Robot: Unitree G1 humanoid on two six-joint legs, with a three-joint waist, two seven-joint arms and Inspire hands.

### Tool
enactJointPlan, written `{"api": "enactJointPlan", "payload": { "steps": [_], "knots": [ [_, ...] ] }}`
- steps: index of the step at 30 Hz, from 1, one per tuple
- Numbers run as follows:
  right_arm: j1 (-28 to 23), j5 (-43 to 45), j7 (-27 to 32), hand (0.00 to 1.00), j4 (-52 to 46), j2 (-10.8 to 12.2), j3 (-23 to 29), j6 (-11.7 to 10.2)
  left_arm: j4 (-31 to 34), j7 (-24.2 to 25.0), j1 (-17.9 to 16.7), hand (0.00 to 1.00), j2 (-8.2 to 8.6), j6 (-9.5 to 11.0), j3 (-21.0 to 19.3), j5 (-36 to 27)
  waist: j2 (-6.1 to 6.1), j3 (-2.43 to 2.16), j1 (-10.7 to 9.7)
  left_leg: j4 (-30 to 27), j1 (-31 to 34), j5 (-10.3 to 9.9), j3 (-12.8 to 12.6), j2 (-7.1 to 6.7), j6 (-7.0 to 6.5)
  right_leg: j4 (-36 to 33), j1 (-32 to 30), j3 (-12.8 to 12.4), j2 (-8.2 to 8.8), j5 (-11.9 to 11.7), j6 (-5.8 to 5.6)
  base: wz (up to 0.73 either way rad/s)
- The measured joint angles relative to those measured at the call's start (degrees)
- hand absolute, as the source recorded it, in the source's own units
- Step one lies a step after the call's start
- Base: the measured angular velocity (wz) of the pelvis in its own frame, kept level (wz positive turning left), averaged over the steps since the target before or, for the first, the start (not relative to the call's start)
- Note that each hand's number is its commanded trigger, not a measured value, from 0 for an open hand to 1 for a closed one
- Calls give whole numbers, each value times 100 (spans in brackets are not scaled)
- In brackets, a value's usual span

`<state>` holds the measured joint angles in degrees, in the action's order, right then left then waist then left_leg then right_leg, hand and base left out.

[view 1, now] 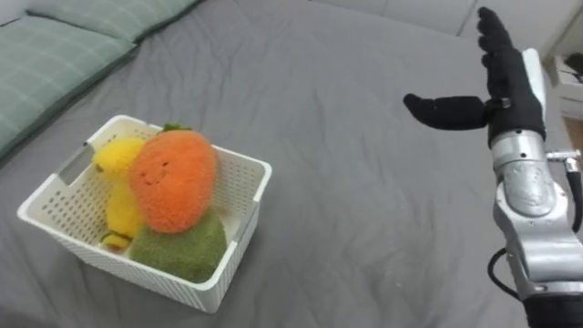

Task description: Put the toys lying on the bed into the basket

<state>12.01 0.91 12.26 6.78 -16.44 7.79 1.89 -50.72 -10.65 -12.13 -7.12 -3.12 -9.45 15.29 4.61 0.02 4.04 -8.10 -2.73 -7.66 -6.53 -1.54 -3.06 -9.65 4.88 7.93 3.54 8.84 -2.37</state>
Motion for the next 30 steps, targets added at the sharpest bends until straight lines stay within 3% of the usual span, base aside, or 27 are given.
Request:
{"api": "enactJointPlan", "payload": {
  "steps": [4, 7, 14, 18, 24, 30],
  "knots": [
    [-576, -115, 294, 0, -156, -3, 301, -219, 3, -39, -127, 0, -3, 4, -56, -8, -52, -14, -262, 55, -103, -54, -225, 73, 33, -1, 1, -21, -51, 0, 1, -24],
    [-872, -162, 415, 0, -123, -4, 450, -272, -6, -53, -191, 0, -4, 5, -100, -13, -104, 17, -397, 63, -149, -81, -337, 113, 63, 4, -13, -106, -90, 0, 2, -21],
    [-1565, -1042, 699, 0, 524, 36, 756, -437, -279, -233, -224, 0, -2, 152, -191, -225, -142, 21, -565, 67, -197, -129, -511, 198, 118, 16, -29, -223, -160, -1, 9, -14],
    [-1911, -1385, 863, 0, 1464, 62, 865, -479, -268, -277, -373, 0, -5, 176, -268, -351, -111, 18, -720, 66, -195, -148, -572, 195, 143, 12, -51, -291, -181, 41, 78, -8],
    [-2139, -2069, 1192, 0, 3095, 144, 961, -502, -352, -388, -417, 0, -9, 261, -279, -386, -68, 31, -741, 73, -248, -157, -587, 186, 158, 38, -19, -322, -200, 48, 89, -1],
    [-2286, -2190, 1224, 0, 4700, 227, 968, -524, -468, -397, -475, 0, -9, 348, -301, -391, -55, -8, -721, 73, -317, -203, -575, 190, 179, 112, 89, -317, -212, 70, 119, 0]
  ]
}}
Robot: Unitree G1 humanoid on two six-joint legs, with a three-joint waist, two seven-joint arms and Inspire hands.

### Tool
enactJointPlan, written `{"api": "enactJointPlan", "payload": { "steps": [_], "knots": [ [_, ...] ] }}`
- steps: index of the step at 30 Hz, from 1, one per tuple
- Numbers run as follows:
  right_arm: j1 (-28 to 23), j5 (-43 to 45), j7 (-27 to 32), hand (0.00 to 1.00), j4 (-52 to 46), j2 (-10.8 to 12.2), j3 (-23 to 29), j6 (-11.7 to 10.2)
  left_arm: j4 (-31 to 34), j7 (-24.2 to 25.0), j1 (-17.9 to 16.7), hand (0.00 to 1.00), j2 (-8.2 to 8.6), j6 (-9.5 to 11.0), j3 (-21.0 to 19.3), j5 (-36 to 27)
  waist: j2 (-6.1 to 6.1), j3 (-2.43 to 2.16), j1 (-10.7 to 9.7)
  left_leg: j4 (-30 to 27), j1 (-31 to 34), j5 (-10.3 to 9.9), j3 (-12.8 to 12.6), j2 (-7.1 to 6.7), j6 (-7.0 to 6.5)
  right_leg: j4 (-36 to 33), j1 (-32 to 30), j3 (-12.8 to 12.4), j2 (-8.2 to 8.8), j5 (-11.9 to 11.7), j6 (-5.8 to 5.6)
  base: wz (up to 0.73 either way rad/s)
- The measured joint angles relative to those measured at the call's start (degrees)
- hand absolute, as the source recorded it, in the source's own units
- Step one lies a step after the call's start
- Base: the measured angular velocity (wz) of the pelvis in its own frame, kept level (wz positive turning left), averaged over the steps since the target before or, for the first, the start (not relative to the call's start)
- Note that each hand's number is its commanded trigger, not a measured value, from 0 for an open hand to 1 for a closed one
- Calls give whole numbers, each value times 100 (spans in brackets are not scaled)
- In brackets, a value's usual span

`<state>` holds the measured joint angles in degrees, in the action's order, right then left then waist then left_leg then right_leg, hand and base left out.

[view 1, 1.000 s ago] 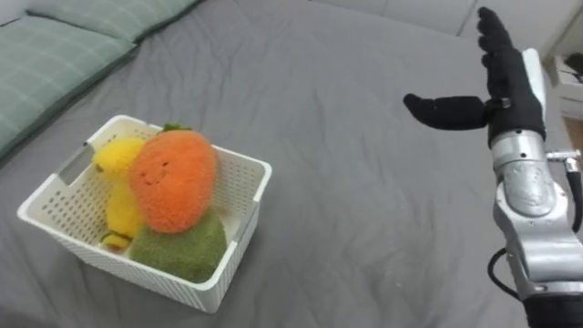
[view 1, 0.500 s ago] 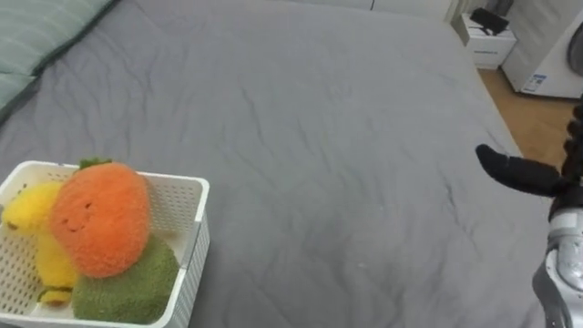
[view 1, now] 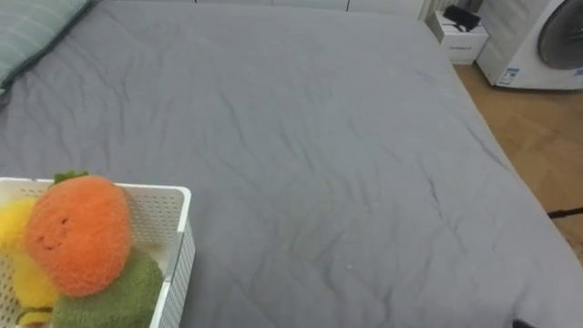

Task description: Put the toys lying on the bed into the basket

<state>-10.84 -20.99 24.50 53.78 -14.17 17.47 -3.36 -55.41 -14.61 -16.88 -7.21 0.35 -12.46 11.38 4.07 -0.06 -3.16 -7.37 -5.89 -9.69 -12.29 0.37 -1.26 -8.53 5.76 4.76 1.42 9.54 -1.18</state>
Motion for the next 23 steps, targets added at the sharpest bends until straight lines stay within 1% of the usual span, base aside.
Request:
{"api": "enactJointPlan", "payload": {
  "steps": [2, 5, 8, 9, 11, 13, 14, 16, 17, 19, 21, 23],
  "knots": [
    [-73, 1, -41, 0, 386, 52, 4, 2, 0, 18, -21, 0, 2, 1, -49, 10, -9, -2, 35, 0, -3, -9, -8, 10, 8, -1, -10, -2, -8, 1, 2, -5],
    [-134, 116, -296, 0, 966, 123, -4, 40, -8, 66, -37, 0, 2, -4, -97, 61, -10, -3, 23, -2, -41, -17, 22, 7, 17, -3, 16, -4, -11, 11, 17, -1],
    [-148, 240, -627, 0, 1482, 270, -55, 104, -26, 134, -49, 0, 2, -17, -116, 72, -28, 1, 41, -3, -73, -33, 17, 10, 23, -5, 39, 9, -12, 22, 29, 0],
    [-158, 272, -779, 0, 1650, 323, -127, 184, -45, 161, -62, 0, 2, -31, -119, 72, -43, 7, 61, -2, -77, -36, 7, 9, 22, -2, 40, 8, -10, 27, 29, 0],
    [-96, 401, -1040, 0, 1949, 351, -319, 326, -77, 184, -54, 0, 3, -87, -126, 95, -71, 11, 58, -6, -79, -43, 42, 10, 17, -6, 45, 11, -3, 41, 35, 0],
    [-72, 834, -1365, 0, 2280, 355, -713, 504, -120, 180, -42, 0, 21, -137, -130, 235, -95, 5, 80, -13, -80, -52, 46, 2, 13, -12, 44, 5, 0, 49, 35, 0],
    [-71, 919, -1439, 0, 2326, 361, -794, 558, -134, 177, -37, 0, 23, -140, -130, 267, -99, 2, 87, -16, -80, -55, 46, 0, 14, -12, 44, 4, 0, 49, 36, 0],
    [-47, 1250, -1689, 0, 2417, 396, -1003, 778, -206, 162, 9, 0, 27, -181, -108, 290, -123, -7, 122, -24, -85, -62, 44, -4, 13, -24, 47, 6, 0, 49, 36, 0],
    [-37, 1305, -1741, 0, 2416, 405, -1049, 834, -217, 153, 23, 0, 27, -208, -83, 287, -129, -8, 132, -26, -86, -63, 44, -4, 12, -29, 51, 8, 1, 48, 37, 0],
    [76, 1686, -1867, 0, 2409, 472, -1176, 1039, -217, 124, 73, 0, 31, -307, -9, 281, -147, -5, 156, -30, -85, -65, 45, -4, 11, -25, 52, 12, 2, 48, 37, 0],
    [188, 1833, -1936, 0, 2402, 496, -1176, 1108, -204, 119, 76, 0, 34, -364, 30, 284, -165, -11, 169, -30, -120, -67, 44, -3, 9, -19, 59, 14, 4, 48, 37, 0],
    [277, 1901, -1956, 0, 2401, 500, -1176, 1109, -208, 119, 76, 0, 61, -415, 28, 287, -189, -5, 192, -23, -169, -74, 44, -7, 9, -11, 117, 15, 4, 48, 36, 0]
  ]
}}
